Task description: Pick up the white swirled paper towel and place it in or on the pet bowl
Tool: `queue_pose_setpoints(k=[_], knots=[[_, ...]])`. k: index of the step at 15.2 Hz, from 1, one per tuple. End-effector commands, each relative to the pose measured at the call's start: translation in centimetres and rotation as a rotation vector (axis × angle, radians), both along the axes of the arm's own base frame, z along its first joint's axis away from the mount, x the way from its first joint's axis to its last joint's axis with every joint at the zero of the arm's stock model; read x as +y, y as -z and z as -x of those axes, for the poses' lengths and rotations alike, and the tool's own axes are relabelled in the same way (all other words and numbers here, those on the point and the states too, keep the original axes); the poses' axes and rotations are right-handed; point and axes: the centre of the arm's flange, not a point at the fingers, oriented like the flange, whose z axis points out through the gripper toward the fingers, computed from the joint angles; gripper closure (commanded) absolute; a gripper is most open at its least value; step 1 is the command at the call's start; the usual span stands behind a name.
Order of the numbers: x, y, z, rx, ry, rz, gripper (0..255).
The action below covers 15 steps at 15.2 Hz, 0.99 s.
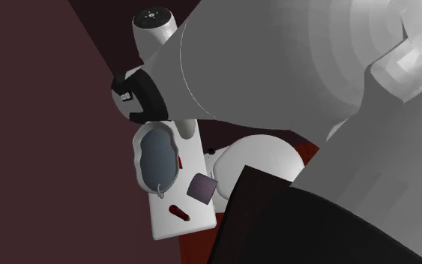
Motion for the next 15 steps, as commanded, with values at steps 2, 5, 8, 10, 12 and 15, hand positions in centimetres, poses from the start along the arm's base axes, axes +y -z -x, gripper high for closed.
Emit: queue_pose_setpoints(k=[2,5,8,10,12,15], knots=[[-0.1,-1.6,0.0,0.0,0.0,0.0,255],[-0.1,-3.2,0.0,0.0,0.0,0.0,255],[-0.1,-4.8,0.0,0.0,0.0,0.0,255],[-0.1,-5.8,0.0,0.0,0.0,0.0,255],[-0.1,-6.9,0.0,0.0,0.0,0.0,255],[-0.1,-8.5,0.0,0.0,0.0,0.0,255]])
